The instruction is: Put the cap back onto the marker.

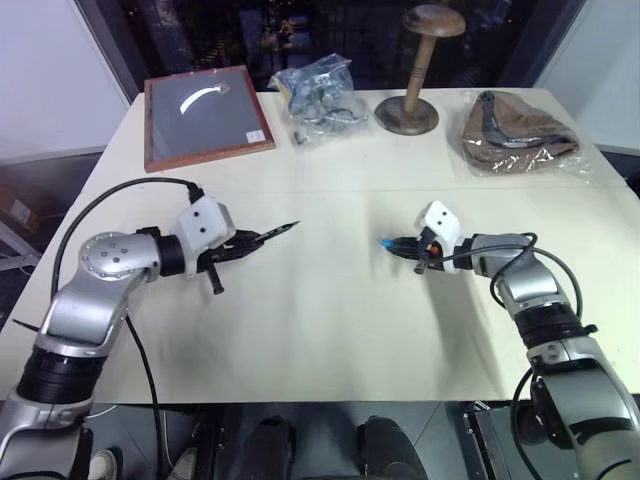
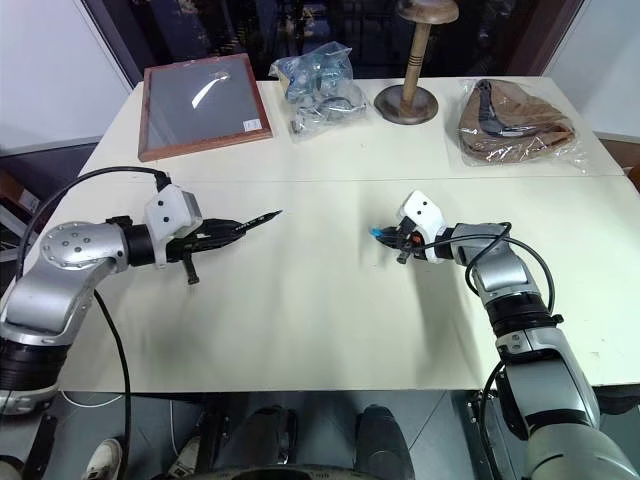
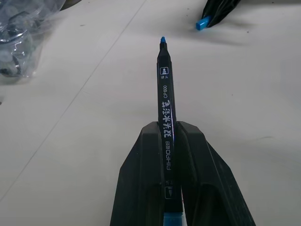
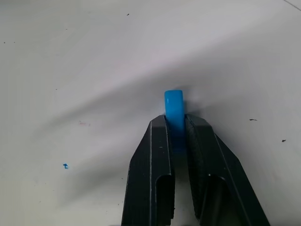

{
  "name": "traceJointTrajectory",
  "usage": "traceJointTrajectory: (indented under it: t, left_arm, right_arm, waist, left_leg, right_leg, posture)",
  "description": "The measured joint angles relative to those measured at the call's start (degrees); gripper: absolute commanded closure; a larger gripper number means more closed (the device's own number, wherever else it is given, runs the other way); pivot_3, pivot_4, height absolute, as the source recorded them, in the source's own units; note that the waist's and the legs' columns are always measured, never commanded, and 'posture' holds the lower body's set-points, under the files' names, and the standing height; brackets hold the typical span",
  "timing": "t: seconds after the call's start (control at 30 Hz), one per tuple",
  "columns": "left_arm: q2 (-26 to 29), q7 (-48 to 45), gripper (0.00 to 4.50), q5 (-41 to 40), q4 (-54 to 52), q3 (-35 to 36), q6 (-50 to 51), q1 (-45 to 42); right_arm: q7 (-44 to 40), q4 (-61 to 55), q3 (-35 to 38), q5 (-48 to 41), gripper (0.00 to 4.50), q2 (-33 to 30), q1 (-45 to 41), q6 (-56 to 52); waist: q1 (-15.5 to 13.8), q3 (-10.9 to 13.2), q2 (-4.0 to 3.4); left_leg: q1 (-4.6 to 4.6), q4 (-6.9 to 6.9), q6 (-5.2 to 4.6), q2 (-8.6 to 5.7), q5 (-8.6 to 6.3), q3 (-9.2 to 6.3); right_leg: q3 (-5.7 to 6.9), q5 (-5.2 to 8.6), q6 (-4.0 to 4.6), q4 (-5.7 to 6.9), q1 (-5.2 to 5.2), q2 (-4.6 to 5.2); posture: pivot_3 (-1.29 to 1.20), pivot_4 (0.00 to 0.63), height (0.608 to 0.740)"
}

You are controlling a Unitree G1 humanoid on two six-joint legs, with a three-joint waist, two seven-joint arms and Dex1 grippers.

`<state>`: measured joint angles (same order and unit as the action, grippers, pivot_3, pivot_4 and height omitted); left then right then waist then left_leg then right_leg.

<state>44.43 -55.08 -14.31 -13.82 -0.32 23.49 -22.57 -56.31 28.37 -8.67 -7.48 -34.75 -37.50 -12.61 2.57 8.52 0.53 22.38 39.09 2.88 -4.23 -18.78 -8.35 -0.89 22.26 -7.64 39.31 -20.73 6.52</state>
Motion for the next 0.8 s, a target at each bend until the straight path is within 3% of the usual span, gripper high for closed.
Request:
traceJointTrajectory:
  t: [0.2, 0.43, 0.8]
  left_arm:
    - [-0.6, -2.0, 4.50, 0.1, 2.5, -1.2, -4.0, -0.8]
    - [-5.2, -6.5, 4.50, 0.3, 12.1, -3.5, -15.4, -4.7]
    - [-8.5, -12.5, 4.50, 4.3, 25.4, -8.3, -29.5, -9.8]
  right_arm:
    - [0.7, -8.3, -1.6, 3.6, 4.47, -2.3, 2.6, -0.8]
    - [2.1, -26.6, -3.9, 12.5, 4.47, -9.1, 3.9, 0.5]
    - [0.1, -35.8, -7.8, 15.7, 4.47, -8.7, 5.5, -3.3]
  waist:
    - [0.0, 0.0, -0.03]
    - [0.0, 0.0, -0.03]
    - [0.0, 0.0, -0.03]
  left_leg:
    - [0.00, -0.01, 0.00, -0.01, 0.00, 0.01]
    - [0.03, -0.02, 0.00, -0.01, 0.00, 0.05]
    - [0.04, -0.01, 0.00, -0.03, 0.00, 0.10]
  right_leg:
    - [-0.01, 0.00, 0.00, 0.01, -0.03, 0.01]
    - [-0.01, 0.00, 0.00, 0.02, -0.10, 0.00]
    - [0.01, 0.00, 0.00, 0.04, -0.08, 0.01]
  posture:
    - [0.00, 0.150, 0.740]
    - [0.00, 0.150, 0.740]
    - [0.00, 0.150, 0.740]
